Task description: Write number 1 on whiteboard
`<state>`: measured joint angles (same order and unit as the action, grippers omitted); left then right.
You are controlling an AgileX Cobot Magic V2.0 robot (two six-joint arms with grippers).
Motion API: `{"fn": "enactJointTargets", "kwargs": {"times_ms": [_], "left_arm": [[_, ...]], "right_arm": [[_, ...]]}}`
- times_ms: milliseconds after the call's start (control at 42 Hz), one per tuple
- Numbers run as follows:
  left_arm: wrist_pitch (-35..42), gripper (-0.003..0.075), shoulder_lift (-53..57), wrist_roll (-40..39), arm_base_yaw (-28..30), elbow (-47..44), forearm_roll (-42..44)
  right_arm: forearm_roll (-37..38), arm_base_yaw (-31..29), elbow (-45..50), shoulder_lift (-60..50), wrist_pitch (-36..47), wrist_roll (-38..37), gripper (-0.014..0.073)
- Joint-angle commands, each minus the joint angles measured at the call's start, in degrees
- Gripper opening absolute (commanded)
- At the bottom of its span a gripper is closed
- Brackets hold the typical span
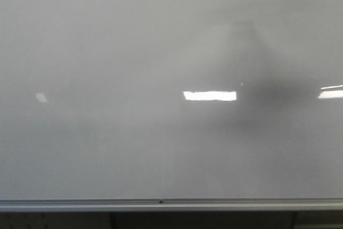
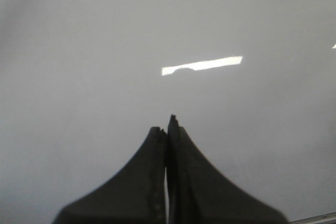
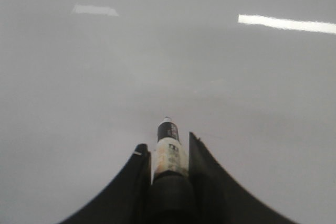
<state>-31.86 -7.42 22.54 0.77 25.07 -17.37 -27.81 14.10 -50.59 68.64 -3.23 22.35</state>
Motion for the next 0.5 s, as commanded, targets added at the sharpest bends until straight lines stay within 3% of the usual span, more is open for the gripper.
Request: {"fn": "enactJointTargets", "kwargs": {"times_ms": [0, 476], "left_arm": [[4.35, -0.002, -0.53, -0.6, 0.18, 1.48, -1.07], [4.35, -0.002, -0.53, -0.6, 0.18, 1.48, -1.07]], "right_arm": [[0.57, -0.33, -2.48, -0.09, 6.14, 0.61, -0.0059], [0.53, -0.33, -7.3, 5.23, 7.43, 0.61, -0.0059]]}}
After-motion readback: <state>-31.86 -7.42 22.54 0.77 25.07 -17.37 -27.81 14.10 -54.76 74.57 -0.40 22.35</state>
